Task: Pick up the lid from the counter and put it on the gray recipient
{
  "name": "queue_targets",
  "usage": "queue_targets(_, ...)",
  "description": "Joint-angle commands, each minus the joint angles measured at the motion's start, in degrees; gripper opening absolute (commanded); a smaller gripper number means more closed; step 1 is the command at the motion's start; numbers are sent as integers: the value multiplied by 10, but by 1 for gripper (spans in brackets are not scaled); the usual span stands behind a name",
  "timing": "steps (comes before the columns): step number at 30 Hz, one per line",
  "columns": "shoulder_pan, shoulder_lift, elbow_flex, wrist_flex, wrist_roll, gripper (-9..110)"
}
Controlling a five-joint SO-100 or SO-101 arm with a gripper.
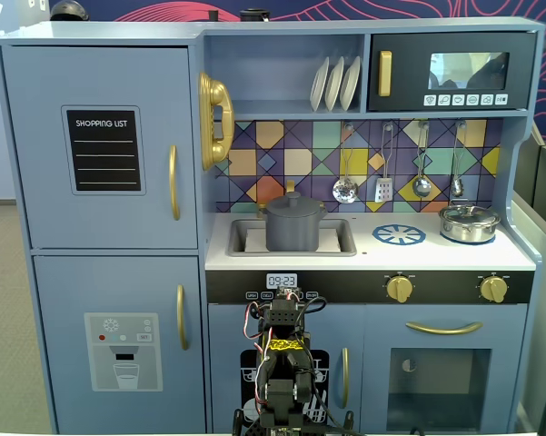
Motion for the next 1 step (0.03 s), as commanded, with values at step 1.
queue_targets(1,12,-4,0,99,18,6)
